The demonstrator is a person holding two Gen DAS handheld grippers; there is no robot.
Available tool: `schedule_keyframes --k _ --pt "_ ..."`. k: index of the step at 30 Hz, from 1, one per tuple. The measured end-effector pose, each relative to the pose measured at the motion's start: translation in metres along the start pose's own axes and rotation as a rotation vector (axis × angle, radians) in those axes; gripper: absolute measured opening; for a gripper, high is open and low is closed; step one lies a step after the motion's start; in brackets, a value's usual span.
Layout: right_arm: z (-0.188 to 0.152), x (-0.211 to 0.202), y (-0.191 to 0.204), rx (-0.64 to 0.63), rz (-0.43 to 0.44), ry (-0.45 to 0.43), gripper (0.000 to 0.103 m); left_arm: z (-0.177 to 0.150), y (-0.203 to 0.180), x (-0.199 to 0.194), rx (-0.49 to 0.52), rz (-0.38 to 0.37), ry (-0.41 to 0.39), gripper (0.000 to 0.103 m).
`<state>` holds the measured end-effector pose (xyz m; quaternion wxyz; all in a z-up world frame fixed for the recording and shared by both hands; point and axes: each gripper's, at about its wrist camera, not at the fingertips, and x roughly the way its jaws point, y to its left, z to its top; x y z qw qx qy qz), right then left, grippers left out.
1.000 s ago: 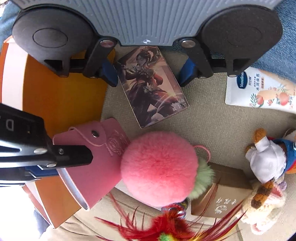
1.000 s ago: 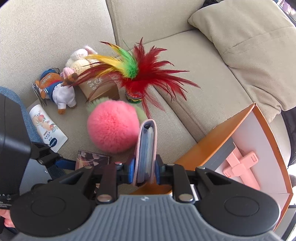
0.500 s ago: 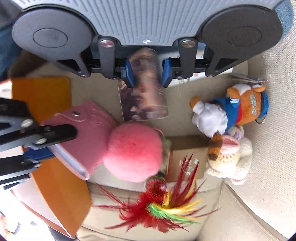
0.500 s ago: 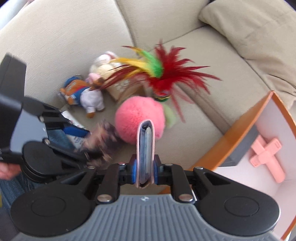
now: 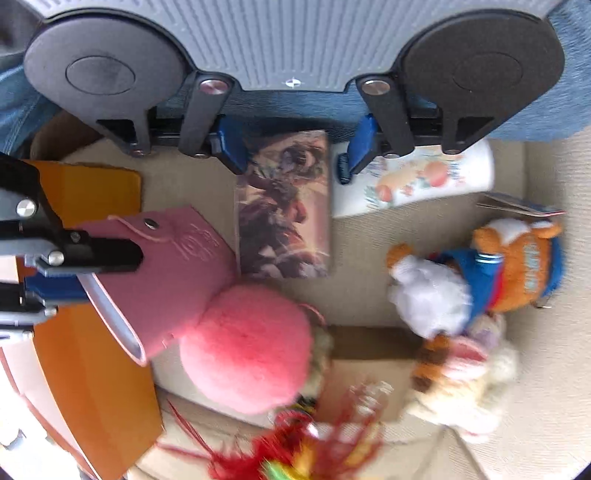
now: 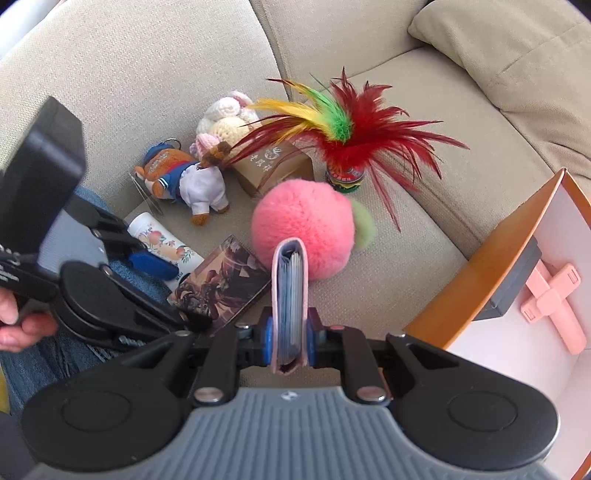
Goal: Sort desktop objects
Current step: 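Close the left tool on the boxed card deck and lift it, then carry the card deck with the left tool while the right tool carries the wallet to the shoebox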
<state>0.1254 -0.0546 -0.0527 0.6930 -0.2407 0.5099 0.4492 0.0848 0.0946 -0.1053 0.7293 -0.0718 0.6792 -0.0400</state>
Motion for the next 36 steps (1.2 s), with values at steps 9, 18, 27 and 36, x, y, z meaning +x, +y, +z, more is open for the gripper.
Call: schedule_keyframes --k 9,18,27,36 --pt "-0.005 -0.002 -0.007 0.024 0.018 -0.015 0.018 -0.005 -0.007 0.007 -0.001 -0.054 0.035 0.061" --pt "-0.007 -0.003 -0.008 0.036 0.023 -0.023 0.018 -0.034 -0.014 -0.048 0.069 -0.013 -0.101 0.027" --pt "-0.012 -0.010 -0.011 0.102 0.036 -0.063 0.017 -0.040 -0.015 -0.095 0.061 0.034 -0.271 0.026" --pt "-0.023 -0.070 -0.010 0.137 0.047 -0.195 0.017 -0.025 -0.027 -0.131 0.148 0.016 -0.399 0.026"
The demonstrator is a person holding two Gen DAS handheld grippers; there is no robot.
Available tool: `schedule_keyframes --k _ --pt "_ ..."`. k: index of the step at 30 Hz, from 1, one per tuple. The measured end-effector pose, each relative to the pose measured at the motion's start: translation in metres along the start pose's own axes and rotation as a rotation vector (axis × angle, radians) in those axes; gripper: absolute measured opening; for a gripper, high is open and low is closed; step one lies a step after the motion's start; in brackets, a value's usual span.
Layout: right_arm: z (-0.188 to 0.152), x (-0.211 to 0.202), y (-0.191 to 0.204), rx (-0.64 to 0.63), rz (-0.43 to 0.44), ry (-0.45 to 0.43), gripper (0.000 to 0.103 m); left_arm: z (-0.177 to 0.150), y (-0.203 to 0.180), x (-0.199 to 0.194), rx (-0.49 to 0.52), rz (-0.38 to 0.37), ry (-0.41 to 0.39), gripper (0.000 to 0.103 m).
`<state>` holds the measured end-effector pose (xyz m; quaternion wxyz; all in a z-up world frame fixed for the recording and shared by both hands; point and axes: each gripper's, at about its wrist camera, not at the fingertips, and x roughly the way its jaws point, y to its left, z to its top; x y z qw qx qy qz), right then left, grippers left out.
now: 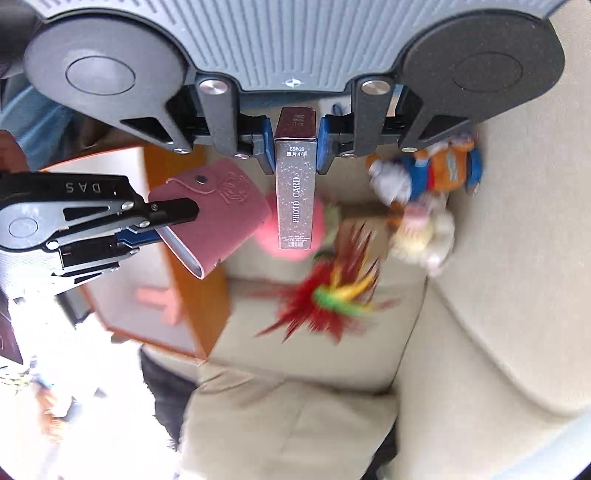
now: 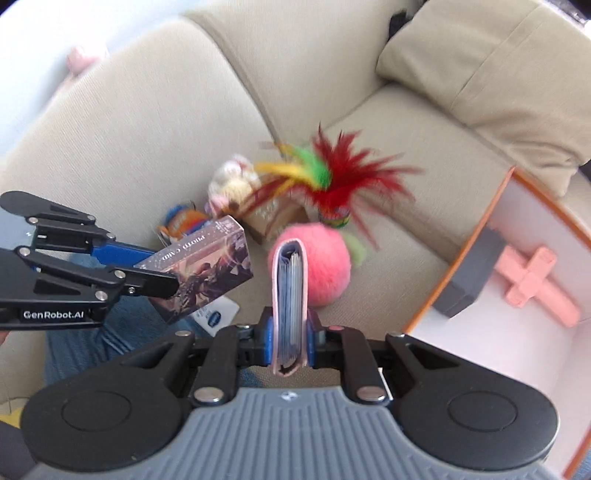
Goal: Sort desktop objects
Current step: 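Carry the card deck with the left tool while the right tool carries the wallet to the shoebox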
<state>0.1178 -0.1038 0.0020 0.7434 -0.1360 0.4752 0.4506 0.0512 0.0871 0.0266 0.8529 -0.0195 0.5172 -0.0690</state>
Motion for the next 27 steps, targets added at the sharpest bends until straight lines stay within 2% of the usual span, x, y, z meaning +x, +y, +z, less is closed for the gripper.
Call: schedule_keyframes --k 4,7,10,14,17,23,27 --pt "0.002 -0.055 -0.011 0.046 -0.025 -0.115 0.017 0.028 -0.020 -0.033 0.058 -0.068 -0.051 0.026" --pt "0.000 -0.094 -0.023 0.072 -0.103 -0.195 0.017 0.053 -0.041 -0.041 0.117 -0.107 -0.076 0.026" --pt "-0.008 -0.115 -0.043 0.124 -0.181 -0.224 0.017 0.077 -0.070 -0.033 0.188 -0.156 -0.060 0.026" --pt "-0.024 -0.113 -0.081 0.220 -0.259 -0.209 0.017 0.111 -0.108 0.011 0.233 -0.222 0.063 0.026" --pt "-0.038 -0.097 -0.112 0.307 -0.276 -0.182 0.017 0.134 -0.129 0.060 0.238 -0.220 0.166 0.026" --pt "-0.051 -0.063 -0.153 0.406 -0.244 -0.161 0.017 0.165 -0.148 0.138 0.227 -0.172 0.313 0.026" --pt "-0.053 -0.045 -0.167 0.436 -0.206 -0.145 0.017 0.172 -0.150 0.166 0.227 -0.151 0.380 0.026"
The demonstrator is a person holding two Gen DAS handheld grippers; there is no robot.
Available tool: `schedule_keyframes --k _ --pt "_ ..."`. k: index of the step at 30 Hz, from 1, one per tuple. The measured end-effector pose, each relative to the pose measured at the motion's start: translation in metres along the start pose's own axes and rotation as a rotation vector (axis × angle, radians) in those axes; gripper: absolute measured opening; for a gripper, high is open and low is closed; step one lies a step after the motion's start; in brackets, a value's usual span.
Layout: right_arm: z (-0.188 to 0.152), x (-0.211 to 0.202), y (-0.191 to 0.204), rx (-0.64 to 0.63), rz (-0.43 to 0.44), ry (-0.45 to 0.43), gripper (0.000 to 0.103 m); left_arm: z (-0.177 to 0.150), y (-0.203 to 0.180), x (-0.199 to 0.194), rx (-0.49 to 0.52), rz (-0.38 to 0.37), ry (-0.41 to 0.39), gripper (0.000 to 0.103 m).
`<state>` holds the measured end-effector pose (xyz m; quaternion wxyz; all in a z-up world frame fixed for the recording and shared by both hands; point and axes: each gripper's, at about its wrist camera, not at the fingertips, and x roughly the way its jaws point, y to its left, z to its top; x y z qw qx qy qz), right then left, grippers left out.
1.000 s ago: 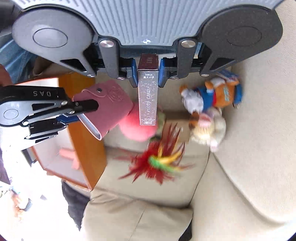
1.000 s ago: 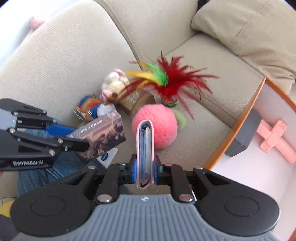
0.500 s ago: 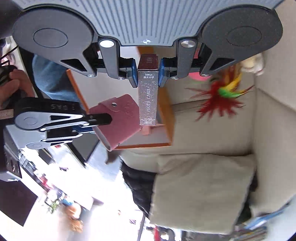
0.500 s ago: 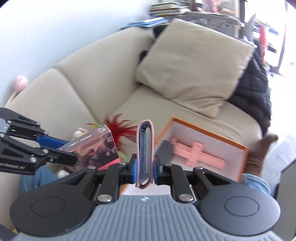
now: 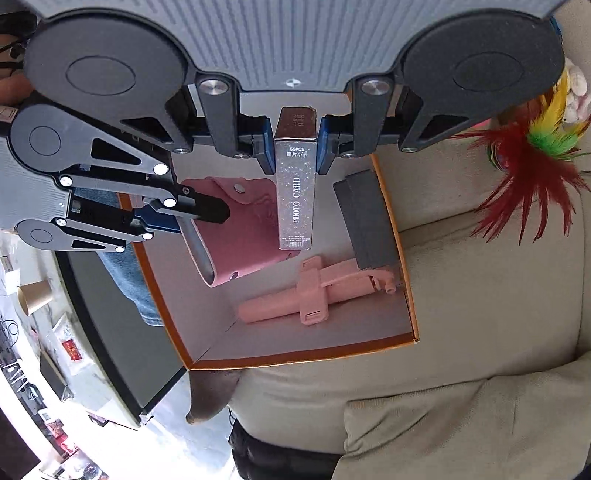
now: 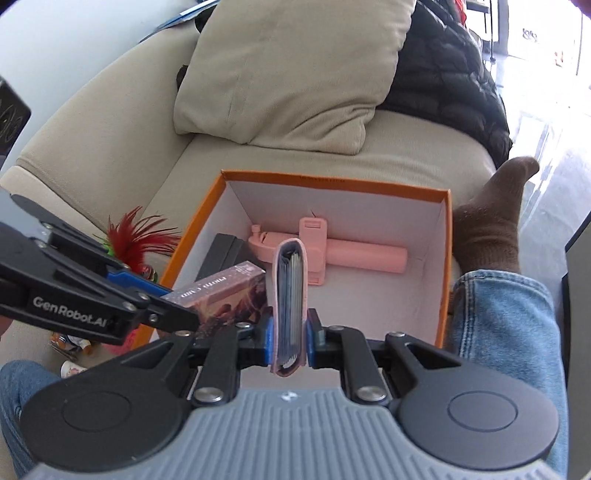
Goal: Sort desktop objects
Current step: 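Carry the card deck with the left tool while the right tool carries the wallet to the shoebox, then release the card deck into the shoebox with the left tool while the right tool lowers and releases the wallet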
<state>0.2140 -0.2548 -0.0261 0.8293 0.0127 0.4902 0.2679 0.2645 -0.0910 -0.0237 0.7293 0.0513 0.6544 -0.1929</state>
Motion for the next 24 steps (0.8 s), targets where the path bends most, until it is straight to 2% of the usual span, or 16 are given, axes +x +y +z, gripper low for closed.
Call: schedule_keyframes --k 3,9,17,24 --pt "0.001 0.012 -0.003 0.010 0.016 0.017 0.017 0.009 0.004 0.009 -0.015 0.014 0.040 0.026" --pt "0.005 0.029 -0.004 0.018 0.022 0.040 0.017 0.025 0.012 0.019 -0.055 0.032 0.041 0.026" --pt "0.009 0.039 0.001 0.017 -0.002 0.060 0.017 0.024 0.012 0.010 -0.052 0.042 -0.042 0.026" --pt "0.008 0.040 0.000 0.031 -0.016 0.079 0.017 -0.004 0.008 -0.018 -0.020 0.074 -0.143 0.026"
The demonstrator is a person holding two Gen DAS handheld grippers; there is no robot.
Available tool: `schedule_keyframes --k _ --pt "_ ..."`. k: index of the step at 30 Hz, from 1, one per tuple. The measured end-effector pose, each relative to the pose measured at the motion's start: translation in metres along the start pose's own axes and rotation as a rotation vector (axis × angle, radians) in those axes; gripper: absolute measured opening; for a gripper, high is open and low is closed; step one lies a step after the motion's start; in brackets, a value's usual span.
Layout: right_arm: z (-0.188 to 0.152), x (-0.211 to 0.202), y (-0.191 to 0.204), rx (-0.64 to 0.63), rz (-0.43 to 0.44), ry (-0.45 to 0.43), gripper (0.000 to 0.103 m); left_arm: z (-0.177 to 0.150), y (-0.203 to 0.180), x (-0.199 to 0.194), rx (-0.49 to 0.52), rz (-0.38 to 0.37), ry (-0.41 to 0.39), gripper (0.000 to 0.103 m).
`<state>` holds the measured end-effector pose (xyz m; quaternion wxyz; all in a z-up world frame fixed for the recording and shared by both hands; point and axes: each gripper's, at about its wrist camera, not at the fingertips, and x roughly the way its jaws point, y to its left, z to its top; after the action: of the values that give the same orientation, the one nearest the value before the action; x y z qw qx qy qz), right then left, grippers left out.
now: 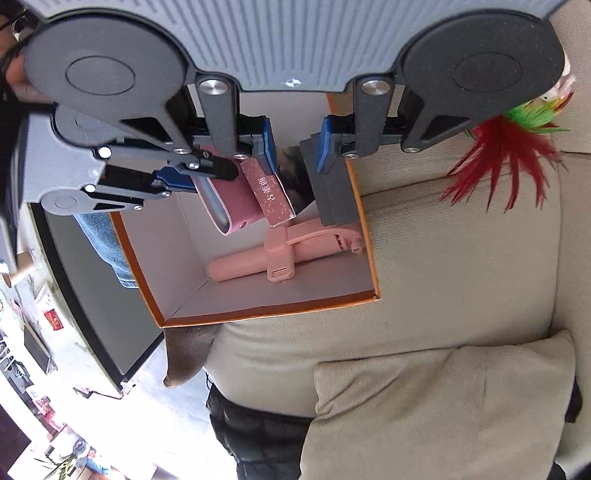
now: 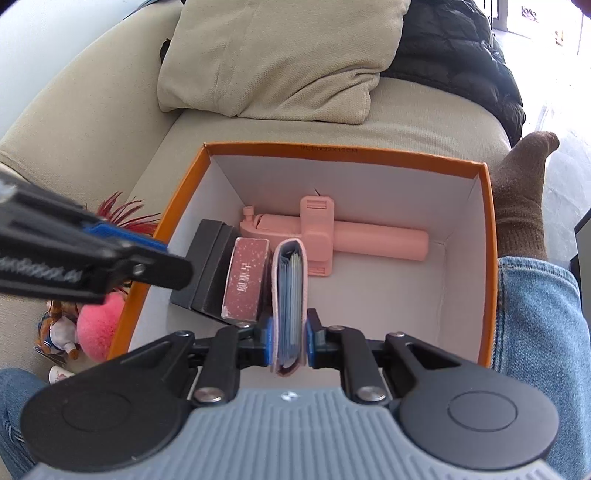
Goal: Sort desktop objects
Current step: 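Release the card deck into the shoebox with the left tool while the right tool lowers and releases the wallet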
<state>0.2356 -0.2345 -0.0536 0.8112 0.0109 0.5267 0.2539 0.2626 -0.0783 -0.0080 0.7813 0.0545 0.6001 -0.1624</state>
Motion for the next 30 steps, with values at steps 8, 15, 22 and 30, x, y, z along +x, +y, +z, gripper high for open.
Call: schedule_keyframes --k 8,15,22,30 --pt "0.011 0.007 0.008 0.035 -0.020 -0.013 0.017 -0.031 0.014 -0.026 -0.031 0.066 -0.103 0.026" --pt "0.016 0.013 0.022 0.046 -0.021 0.002 0.025 -0.065 0.042 -0.036 -0.134 0.033 -0.150 0.026" --pt "0.012 0.003 0.010 0.083 0.060 -0.012 0.040 -0.105 0.065 -0.041 -0.246 0.019 -0.196 0.026" --pt "-0.001 -0.001 0.035 -0.121 0.058 -0.029 0.054 -0.135 0.084 -0.040 -0.358 -0.047 -0.219 0.026"
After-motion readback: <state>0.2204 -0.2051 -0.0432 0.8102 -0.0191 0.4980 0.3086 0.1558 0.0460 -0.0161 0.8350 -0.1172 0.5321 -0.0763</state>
